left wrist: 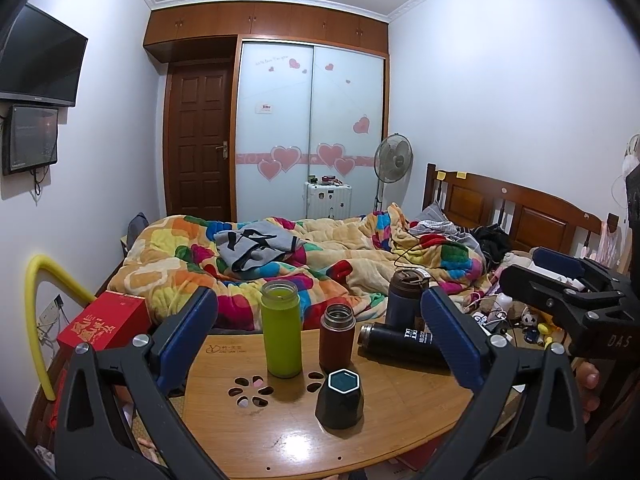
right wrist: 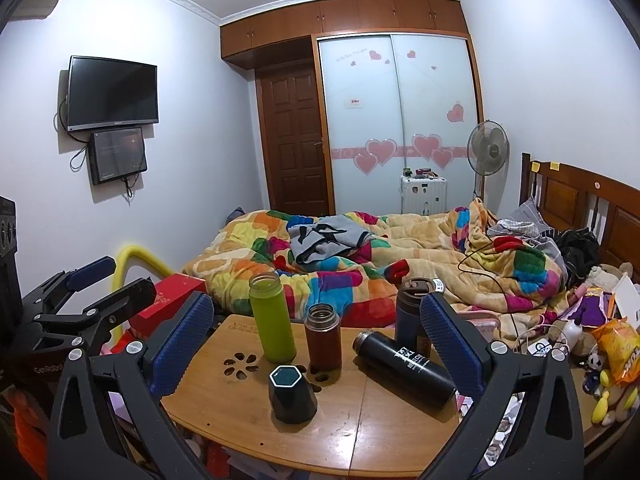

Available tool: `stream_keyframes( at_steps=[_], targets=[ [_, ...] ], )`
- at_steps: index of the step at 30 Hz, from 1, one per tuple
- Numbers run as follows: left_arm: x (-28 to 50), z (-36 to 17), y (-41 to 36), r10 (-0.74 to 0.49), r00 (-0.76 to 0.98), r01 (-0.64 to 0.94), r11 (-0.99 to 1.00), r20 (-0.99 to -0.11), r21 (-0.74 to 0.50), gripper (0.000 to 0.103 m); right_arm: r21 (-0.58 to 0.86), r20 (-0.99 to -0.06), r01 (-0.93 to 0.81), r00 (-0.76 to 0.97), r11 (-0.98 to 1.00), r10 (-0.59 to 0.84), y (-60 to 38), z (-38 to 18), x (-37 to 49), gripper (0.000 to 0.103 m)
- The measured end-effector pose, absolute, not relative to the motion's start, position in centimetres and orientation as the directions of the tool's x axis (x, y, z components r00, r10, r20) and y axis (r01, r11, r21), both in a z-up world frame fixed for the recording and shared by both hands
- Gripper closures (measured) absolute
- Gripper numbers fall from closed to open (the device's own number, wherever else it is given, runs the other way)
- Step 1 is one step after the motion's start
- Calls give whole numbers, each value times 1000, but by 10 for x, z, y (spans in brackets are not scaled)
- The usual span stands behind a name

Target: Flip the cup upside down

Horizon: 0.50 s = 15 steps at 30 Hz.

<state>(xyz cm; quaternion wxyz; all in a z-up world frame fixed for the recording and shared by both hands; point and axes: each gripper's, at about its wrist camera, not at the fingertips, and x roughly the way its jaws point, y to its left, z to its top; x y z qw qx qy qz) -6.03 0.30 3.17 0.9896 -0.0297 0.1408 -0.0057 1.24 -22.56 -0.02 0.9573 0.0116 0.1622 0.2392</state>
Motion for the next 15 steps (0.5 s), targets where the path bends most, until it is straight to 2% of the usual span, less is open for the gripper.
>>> stream_keyframes(
  at_steps=[15],
  targets=[
    [-60,28,2,-21,959,3,998,-283,-63,0,107,-313,-452,830,885,462,-226,0,15,0]
  ],
)
